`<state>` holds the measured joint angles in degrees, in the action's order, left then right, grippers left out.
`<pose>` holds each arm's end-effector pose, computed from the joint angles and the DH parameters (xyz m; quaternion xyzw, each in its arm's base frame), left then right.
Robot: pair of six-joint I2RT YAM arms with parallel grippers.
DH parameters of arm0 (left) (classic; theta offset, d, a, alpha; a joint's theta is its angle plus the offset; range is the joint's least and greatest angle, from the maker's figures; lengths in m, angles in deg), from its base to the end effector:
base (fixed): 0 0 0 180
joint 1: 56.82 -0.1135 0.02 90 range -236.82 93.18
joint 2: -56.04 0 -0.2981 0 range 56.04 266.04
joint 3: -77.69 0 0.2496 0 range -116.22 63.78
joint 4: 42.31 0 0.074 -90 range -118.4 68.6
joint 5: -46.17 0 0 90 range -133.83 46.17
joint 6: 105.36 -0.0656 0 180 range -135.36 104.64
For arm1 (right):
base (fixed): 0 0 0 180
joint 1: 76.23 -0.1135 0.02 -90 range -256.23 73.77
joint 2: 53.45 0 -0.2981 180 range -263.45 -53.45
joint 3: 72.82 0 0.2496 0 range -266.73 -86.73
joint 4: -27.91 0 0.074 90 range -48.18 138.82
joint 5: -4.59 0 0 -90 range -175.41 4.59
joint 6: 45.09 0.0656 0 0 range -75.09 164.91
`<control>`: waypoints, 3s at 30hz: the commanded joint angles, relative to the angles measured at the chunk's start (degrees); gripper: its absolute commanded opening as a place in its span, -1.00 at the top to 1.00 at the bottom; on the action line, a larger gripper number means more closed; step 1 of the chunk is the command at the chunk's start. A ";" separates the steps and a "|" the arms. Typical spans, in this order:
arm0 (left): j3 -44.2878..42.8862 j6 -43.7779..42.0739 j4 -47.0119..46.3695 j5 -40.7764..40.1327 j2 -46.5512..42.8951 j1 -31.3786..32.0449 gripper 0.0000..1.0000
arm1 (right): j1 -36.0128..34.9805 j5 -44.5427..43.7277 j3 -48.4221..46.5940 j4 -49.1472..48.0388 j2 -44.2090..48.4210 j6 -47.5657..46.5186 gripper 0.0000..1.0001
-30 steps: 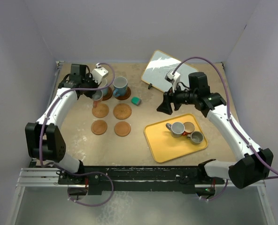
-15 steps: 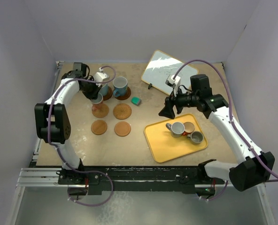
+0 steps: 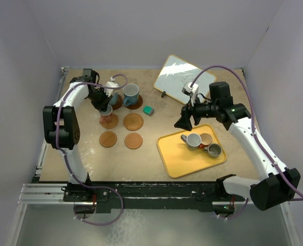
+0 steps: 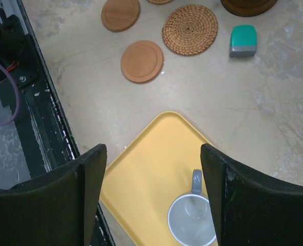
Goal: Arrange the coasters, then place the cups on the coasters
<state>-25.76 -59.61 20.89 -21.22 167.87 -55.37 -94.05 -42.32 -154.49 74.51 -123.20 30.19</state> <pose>0.4195 -0.0358 0.2262 0.4048 0.8798 -0.1229 0.2167 0.2350 0.1226 0.3754 -0.3945 0.7431 0.3368 0.4228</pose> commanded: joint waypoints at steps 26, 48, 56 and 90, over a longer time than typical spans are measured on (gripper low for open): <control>-2.77 -4.33 1.85 2.91 0.29 -0.49 0.57 | 0.69 1.73 -1.67 1.51 -1.30 -1.50 -0.56; -2.35 -1.16 3.27 3.67 -8.79 -0.49 0.23 | 0.77 -6.63 -3.80 5.51 -1.35 -6.33 -0.57; 7.76 6.17 -5.91 3.83 -23.12 -0.49 0.02 | 0.78 -19.61 -5.55 14.87 -2.33 -15.72 -0.57; 31.84 20.34 -27.71 3.25 -46.26 -0.41 -0.29 | 0.77 -34.26 7.75 12.38 -7.59 -5.39 -0.03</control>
<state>5.63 -40.34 -2.67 -19.93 123.61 -55.57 -93.44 -78.16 -145.84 89.02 -129.89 23.70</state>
